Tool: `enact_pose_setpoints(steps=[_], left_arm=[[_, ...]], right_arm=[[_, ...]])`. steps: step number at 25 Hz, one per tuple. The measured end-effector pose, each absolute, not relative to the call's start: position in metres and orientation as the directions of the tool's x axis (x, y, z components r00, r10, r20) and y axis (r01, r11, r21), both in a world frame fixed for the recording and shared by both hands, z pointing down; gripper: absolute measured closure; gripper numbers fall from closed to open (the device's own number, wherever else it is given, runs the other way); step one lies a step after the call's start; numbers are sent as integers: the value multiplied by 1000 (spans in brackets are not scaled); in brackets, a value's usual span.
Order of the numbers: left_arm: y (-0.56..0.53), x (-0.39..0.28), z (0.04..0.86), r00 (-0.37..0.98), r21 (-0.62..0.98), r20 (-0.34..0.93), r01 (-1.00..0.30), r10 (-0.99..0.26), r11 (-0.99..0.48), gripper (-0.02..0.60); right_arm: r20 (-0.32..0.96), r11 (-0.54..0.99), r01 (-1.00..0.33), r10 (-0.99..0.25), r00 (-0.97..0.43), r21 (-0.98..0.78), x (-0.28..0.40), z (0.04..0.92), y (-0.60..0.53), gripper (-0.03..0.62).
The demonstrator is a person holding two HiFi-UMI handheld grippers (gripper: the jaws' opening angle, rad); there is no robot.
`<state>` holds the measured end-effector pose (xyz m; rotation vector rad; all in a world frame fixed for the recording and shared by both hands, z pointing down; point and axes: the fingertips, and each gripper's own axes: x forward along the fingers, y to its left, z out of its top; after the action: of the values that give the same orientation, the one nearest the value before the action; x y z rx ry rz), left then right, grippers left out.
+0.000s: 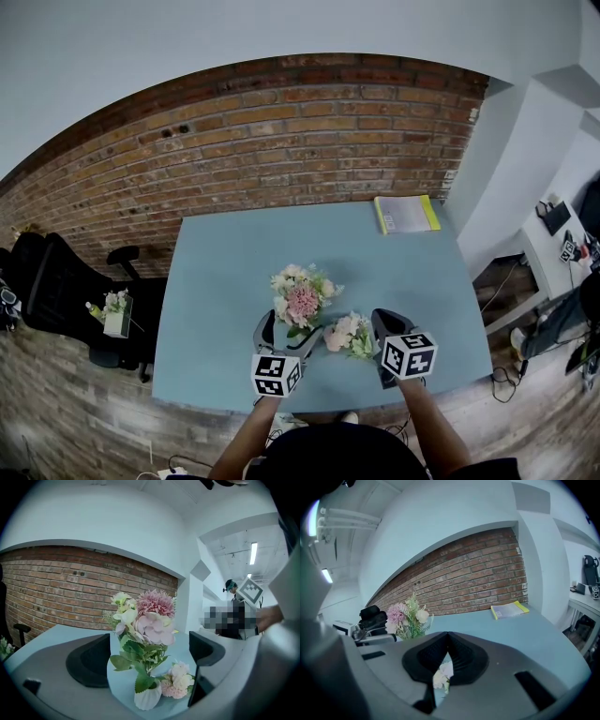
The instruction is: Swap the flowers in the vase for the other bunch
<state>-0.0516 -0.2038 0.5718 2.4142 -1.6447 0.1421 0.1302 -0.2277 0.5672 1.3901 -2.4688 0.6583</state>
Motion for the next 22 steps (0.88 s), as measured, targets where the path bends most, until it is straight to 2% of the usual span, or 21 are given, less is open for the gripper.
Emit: enact_pose_setpoints(steps=[12,22], left_arm=[[-189,-48,548,307,91,168,-951,-937,-295,79],[-171,-47,531,246,129,140,-965,-959,-228,341]], right_arm=[[401,508,-824,-721,-566,-251,135,564,-221,580],[382,565,-790,-694,-611,-237,141,557,-217,580]])
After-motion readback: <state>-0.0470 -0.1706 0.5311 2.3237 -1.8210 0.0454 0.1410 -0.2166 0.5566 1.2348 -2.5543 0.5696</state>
